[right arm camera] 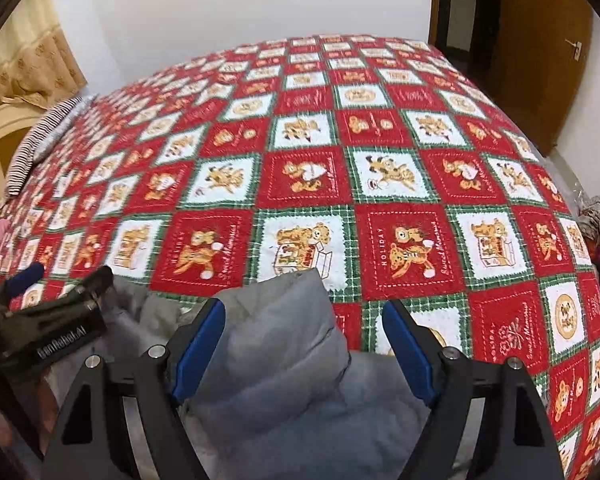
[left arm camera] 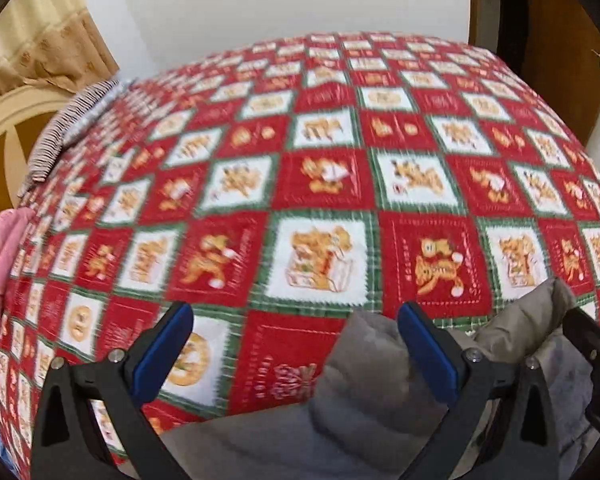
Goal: Fold large clothes
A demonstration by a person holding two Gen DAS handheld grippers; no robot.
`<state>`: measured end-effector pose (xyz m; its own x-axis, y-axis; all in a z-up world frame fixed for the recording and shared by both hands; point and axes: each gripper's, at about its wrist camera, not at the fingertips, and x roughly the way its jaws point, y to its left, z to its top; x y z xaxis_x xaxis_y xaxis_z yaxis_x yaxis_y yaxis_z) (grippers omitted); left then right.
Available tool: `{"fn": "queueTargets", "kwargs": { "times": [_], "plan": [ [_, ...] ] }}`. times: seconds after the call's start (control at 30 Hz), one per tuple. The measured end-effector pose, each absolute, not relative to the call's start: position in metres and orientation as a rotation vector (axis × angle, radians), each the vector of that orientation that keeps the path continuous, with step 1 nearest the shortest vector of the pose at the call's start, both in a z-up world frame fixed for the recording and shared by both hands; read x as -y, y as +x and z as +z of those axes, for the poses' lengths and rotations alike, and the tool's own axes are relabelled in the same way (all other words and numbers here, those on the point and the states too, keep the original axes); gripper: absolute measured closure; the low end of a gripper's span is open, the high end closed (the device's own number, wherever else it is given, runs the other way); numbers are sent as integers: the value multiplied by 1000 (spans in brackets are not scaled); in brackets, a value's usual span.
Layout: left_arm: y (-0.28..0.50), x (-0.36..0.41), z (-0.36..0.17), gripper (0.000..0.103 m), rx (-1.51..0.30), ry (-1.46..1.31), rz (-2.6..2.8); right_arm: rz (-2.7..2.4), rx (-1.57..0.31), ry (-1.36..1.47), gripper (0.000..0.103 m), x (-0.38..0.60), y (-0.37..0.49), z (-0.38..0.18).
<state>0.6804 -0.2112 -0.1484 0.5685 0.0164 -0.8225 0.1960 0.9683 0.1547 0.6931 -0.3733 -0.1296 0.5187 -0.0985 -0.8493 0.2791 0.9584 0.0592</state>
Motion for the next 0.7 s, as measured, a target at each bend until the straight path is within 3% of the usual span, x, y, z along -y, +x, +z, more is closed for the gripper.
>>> {"fn": "queueTargets", "kwargs": {
  "times": [0.07, 0.13, 0.17, 0.2, 0.23, 0.27, 0.3, 0.37, 0.7],
  "plan": [
    [677, 213, -154, 1, -971, 229, -126, -233, -1041, 159, 22, 373, 702, -138],
    [671, 215, -155, 12, -968, 231, -168, -215, -1077, 138, 22, 374, 704, -147],
    [666, 215, -155, 26, -970, 241, -192, -211, -1068, 139, 32, 375, 700, -148],
    [664, 215, -155, 40, -975, 244, -211, -196, -1075, 129, 57, 376, 696, -150],
    [657, 213, -153, 47, -978, 240, -245, -182, -1091, 120, 68, 377, 693, -152],
    [653, 211, -151, 60, -977, 234, -269, -172, -1095, 120, 75, 378, 687, -152],
    [650, 210, -149, 66, -973, 234, -289, -165, -1087, 108, 83, 378, 681, -151],
    [637, 206, -143, 86, -949, 245, -316, -162, -1068, 78, 90, 377, 670, -146],
    [574, 172, -135, 92, -791, 323, -379, -147, -1012, 59, 98, 397, 602, -131]
  ]
}}
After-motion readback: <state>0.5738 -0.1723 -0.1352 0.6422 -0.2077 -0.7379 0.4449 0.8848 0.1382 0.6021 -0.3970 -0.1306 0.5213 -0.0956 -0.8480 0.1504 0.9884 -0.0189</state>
